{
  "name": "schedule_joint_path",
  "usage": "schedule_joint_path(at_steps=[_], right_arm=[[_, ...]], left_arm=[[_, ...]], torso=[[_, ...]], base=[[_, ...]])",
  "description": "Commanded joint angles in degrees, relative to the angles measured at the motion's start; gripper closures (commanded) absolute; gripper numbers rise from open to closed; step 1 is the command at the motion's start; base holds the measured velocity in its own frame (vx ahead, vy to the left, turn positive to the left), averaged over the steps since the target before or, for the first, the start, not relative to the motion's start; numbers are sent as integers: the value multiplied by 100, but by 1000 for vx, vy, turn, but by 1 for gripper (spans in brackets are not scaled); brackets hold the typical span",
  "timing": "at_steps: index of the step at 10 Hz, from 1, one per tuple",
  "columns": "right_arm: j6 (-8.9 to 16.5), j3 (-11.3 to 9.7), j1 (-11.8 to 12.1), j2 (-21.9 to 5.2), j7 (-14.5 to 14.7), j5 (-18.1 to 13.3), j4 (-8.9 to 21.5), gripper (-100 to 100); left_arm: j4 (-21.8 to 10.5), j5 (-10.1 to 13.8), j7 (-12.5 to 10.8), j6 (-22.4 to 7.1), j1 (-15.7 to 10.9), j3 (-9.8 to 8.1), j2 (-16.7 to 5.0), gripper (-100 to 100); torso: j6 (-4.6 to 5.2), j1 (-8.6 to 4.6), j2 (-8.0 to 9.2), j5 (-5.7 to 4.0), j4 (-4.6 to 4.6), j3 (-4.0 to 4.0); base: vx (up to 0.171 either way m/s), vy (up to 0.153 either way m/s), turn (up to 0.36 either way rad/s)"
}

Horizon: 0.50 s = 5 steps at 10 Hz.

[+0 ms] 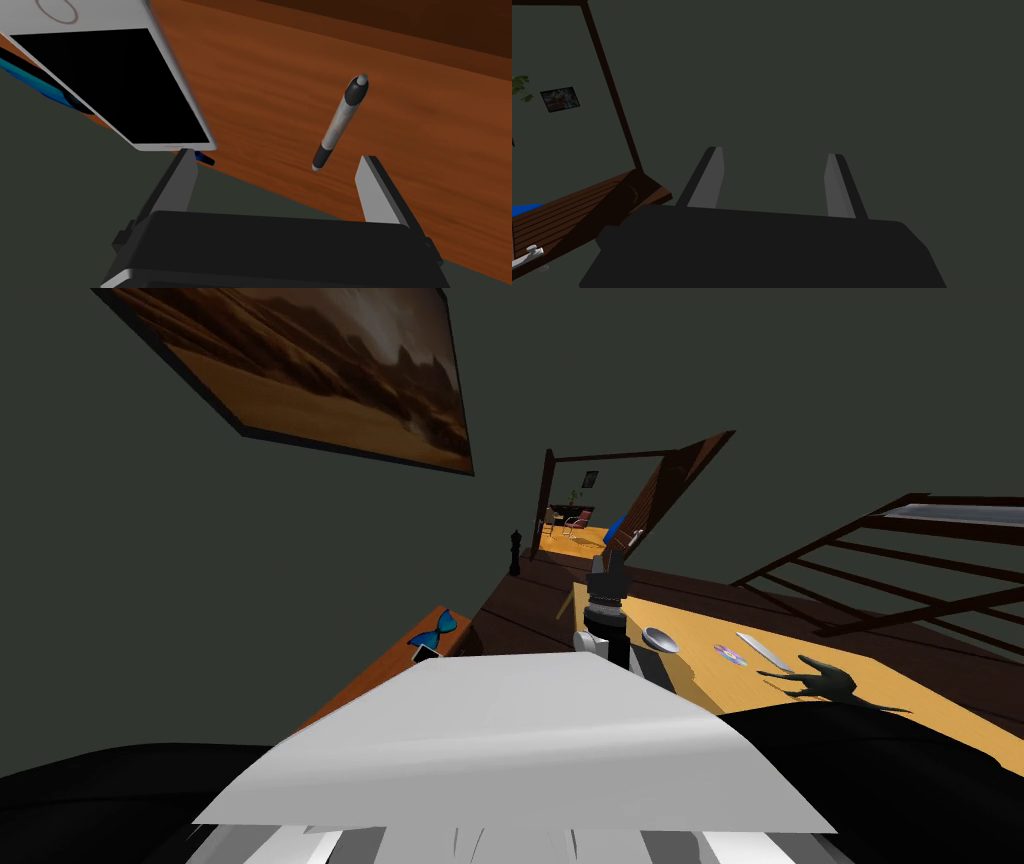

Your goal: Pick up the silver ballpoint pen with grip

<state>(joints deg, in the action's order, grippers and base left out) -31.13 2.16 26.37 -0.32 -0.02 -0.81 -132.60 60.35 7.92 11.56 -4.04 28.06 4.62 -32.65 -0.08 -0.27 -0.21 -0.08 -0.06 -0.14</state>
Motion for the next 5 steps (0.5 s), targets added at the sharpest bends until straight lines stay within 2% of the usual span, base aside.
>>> schedule_joint_path(at_steps=[1, 3, 5], right_arm=[[0, 0, 0, 0, 0, 0, 0, 0], [0, 0, -1, 0, 0, 0, 0, 0], [0, 0, 0, 0, 0, 0, 0, 0]], left_arm=[[241, -18, 25, -143, 169, -59, 15, -100], [-86, 109, 99, -304, 172, 48, -107, -100], [-86, 109, 99, -304, 172, 48, -107, -100]], torso=[[0, 0, 0, 0, 0, 0], [1, 4, 18, 1, 4, 11], [0, 3, 14, 1, 3, 8]], base=[[26, -14, 15], [42, -26, -97], [30, -16, -6]])
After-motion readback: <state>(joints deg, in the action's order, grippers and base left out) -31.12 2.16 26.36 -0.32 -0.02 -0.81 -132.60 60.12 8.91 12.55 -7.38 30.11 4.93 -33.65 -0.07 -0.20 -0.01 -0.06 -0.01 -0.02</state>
